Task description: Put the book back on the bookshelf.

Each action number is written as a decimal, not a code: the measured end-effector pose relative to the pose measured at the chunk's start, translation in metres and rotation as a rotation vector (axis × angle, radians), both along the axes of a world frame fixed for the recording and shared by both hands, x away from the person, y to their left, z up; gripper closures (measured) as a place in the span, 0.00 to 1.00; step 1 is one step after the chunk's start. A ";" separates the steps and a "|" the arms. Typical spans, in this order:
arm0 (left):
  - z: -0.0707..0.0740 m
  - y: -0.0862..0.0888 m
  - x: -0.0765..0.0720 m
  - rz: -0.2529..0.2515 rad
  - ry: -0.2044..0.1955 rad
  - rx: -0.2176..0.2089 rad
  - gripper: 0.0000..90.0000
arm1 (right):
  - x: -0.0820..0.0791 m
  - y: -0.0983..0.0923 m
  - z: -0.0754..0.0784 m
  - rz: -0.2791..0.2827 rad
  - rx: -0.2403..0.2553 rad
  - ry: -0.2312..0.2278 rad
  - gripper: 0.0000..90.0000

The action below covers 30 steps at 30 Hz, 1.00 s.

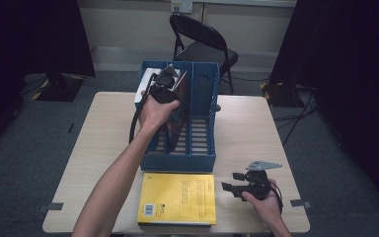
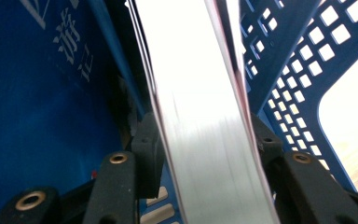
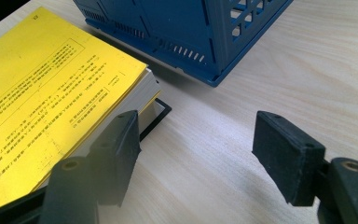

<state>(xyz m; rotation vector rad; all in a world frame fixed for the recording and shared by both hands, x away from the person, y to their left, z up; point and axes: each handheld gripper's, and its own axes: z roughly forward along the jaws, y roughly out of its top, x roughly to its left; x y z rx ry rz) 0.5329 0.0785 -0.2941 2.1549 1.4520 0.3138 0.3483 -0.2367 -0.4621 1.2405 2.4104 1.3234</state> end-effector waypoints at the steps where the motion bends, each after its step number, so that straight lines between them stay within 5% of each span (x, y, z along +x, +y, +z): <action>1: -0.001 0.002 -0.001 -0.013 -0.009 -0.006 0.59 | 0.000 0.000 0.000 0.000 0.000 0.001 0.35; 6: -0.002 0.012 -0.008 -0.051 -0.057 -0.054 0.54 | 0.001 0.001 0.000 0.002 -0.003 0.001 0.35; 10: -0.002 0.011 -0.018 -0.072 -0.102 -0.026 0.55 | 0.000 0.002 0.000 0.002 -0.004 0.002 0.35; 18: -0.008 0.014 -0.036 -0.098 -0.167 -0.035 0.53 | 0.000 0.002 0.000 0.000 -0.004 0.003 0.35; 30: -0.039 0.036 -0.063 -0.140 -0.244 -0.152 0.53 | 0.000 0.005 0.000 0.002 -0.007 0.004 0.35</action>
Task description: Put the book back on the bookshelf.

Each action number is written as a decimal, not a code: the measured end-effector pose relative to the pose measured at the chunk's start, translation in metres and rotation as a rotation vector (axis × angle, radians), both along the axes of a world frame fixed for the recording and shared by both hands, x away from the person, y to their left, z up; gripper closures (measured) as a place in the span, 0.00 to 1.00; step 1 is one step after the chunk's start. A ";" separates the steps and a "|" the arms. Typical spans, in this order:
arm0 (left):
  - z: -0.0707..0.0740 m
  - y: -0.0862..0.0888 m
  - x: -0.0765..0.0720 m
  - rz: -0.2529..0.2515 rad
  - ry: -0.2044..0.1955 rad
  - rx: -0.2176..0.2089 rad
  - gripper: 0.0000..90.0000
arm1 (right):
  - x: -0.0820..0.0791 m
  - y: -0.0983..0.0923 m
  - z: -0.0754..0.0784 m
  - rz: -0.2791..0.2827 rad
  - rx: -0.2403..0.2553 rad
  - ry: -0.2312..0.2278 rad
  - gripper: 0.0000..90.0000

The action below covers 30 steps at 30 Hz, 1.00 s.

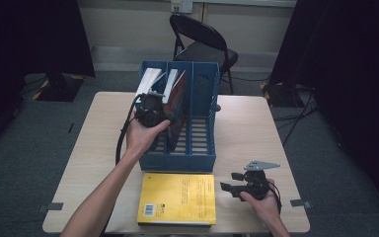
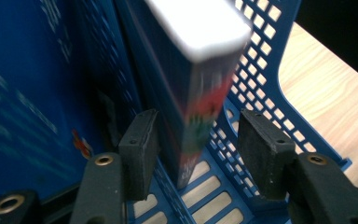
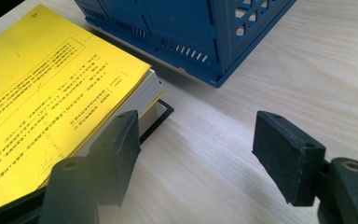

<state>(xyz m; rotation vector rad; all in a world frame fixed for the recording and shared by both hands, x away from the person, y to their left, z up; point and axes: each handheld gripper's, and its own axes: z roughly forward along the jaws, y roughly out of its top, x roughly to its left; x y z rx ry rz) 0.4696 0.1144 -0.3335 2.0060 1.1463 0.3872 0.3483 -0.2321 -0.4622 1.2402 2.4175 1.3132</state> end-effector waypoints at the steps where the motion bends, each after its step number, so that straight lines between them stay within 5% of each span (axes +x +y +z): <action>1: -0.004 0.001 -0.002 0.004 -0.001 -0.010 0.53 | 0.000 0.000 0.000 0.000 -0.001 0.000 0.35; 10: -0.039 0.022 -0.019 -0.018 0.009 -0.091 0.45 | 0.000 0.002 -0.001 0.004 -0.004 -0.001 0.35; 16: -0.043 0.042 -0.040 -0.018 -0.046 -0.140 0.53 | 0.000 0.002 0.000 0.006 -0.004 -0.006 0.35; 22: -0.050 0.057 -0.059 -0.042 -0.037 -0.156 0.57 | -0.001 0.006 0.002 0.008 -0.002 -0.014 0.35; 30: -0.059 0.067 -0.085 -0.092 -0.025 -0.120 0.62 | -0.002 0.016 0.007 0.035 0.011 -0.035 0.41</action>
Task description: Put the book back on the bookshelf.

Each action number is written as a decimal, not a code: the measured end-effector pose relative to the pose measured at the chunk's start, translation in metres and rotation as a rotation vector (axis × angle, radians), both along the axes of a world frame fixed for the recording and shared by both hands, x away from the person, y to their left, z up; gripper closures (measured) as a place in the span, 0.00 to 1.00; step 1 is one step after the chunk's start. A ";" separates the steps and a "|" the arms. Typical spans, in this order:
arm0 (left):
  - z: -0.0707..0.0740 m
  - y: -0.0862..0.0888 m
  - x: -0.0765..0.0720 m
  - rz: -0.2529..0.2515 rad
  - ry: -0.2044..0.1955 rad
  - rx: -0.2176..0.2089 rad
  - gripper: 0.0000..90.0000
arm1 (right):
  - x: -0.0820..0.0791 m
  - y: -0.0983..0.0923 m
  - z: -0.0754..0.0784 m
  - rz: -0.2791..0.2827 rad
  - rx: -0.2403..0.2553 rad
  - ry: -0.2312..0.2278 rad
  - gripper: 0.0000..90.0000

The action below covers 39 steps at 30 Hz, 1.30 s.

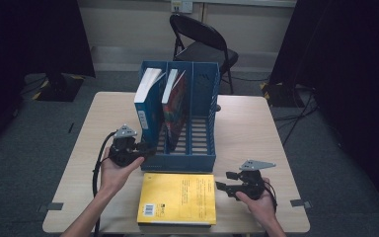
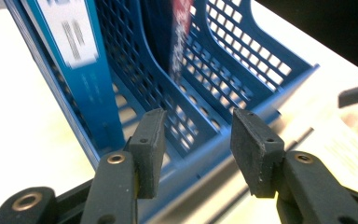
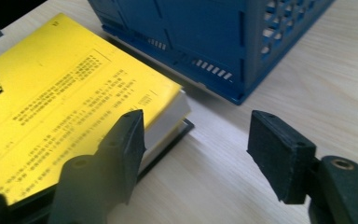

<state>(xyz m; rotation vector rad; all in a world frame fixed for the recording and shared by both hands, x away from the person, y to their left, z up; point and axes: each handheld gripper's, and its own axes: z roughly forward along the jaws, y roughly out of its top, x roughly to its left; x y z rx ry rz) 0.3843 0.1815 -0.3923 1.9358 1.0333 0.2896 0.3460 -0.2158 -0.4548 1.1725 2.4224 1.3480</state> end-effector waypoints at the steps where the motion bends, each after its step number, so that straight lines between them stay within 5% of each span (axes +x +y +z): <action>1: -0.001 0.000 -0.004 0.002 -0.008 0.014 0.62 | -0.001 0.002 0.001 0.006 0.003 -0.003 0.43; 3: -0.003 0.001 -0.011 0.006 -0.026 0.061 0.62 | -0.002 0.006 0.003 0.022 0.010 -0.007 0.45; 5: -0.007 0.003 -0.019 -0.005 -0.013 0.033 0.59 | -0.003 0.012 0.005 0.044 0.010 -0.009 0.46; 11: -0.024 0.001 -0.039 -0.047 0.018 0.072 0.57 | -0.006 0.025 0.002 0.092 -0.001 0.001 0.46; 13: -0.028 0.003 -0.042 -0.057 0.040 0.051 0.56 | -0.006 0.029 0.001 0.104 -0.011 0.008 0.44; 22: -0.043 0.001 -0.049 -0.071 0.096 0.064 0.54 | -0.008 0.030 0.002 0.086 -0.033 0.007 0.52; 24: -0.046 -0.002 -0.051 -0.071 0.072 0.092 0.53 | -0.009 0.031 0.002 0.093 -0.033 0.004 0.53; 29: -0.047 0.000 -0.052 -0.068 0.072 0.072 0.52 | -0.009 0.032 0.004 0.097 -0.043 -0.004 0.56; 39: -0.054 -0.001 -0.053 -0.091 0.003 0.076 0.52 | -0.009 0.032 0.004 0.091 -0.041 -0.007 0.54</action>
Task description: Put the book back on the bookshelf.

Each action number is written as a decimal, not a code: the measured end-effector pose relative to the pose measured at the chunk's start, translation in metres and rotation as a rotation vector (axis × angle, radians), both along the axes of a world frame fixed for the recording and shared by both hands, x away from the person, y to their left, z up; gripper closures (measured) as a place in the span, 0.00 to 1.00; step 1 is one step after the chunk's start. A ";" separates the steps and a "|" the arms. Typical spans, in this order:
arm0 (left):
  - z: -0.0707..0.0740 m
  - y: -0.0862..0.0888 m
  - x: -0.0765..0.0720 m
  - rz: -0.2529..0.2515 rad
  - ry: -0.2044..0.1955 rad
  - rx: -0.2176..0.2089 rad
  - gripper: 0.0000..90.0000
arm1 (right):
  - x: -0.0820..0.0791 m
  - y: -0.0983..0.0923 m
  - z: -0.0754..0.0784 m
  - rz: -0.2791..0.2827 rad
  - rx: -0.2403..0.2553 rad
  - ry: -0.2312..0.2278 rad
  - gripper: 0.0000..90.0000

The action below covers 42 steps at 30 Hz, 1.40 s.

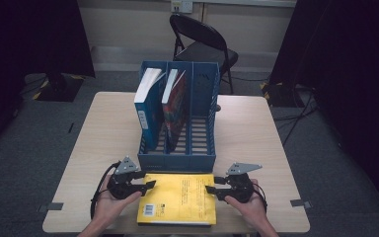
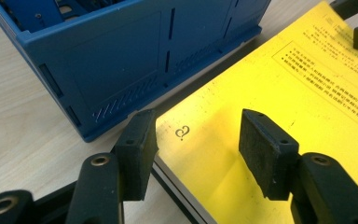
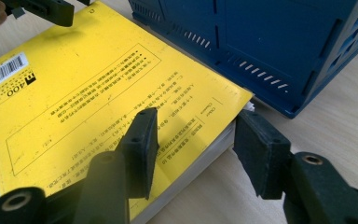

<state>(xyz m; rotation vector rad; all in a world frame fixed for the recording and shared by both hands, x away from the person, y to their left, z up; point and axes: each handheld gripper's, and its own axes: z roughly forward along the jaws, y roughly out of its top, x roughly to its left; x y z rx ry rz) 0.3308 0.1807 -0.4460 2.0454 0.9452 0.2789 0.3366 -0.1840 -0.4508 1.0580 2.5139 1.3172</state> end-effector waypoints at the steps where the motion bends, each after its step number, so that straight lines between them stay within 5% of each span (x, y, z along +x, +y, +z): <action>1: 0.000 0.000 0.000 -0.002 -0.003 0.002 0.52 | 0.000 0.000 0.000 -0.001 0.003 0.000 0.53; 7: -0.007 0.003 -0.002 -0.037 -0.076 -0.010 0.51 | -0.004 0.002 0.001 0.003 0.000 -0.003 0.48; 12: -0.009 -0.001 0.003 -0.044 -0.096 -0.015 0.46 | -0.005 0.003 0.001 0.000 -0.006 0.001 0.50; 15: -0.010 -0.003 0.010 -0.023 -0.059 -0.002 0.44 | -0.006 0.003 0.000 0.000 -0.008 0.000 0.50; 18: -0.012 0.001 0.016 -0.024 0.007 -0.057 0.44 | -0.005 0.003 -0.001 0.003 -0.003 0.009 0.50; 31: -0.009 0.011 0.001 -0.031 0.009 -0.022 0.46 | 0.005 0.013 -0.004 0.001 0.007 -0.004 0.55; 37: -0.007 0.009 0.004 -0.048 0.000 -0.001 0.45 | 0.001 0.012 -0.002 -0.004 -0.003 -0.002 0.43; 42: -0.006 -0.001 0.012 -0.061 0.007 -0.017 0.46 | -0.010 0.006 -0.001 0.008 0.006 0.004 0.54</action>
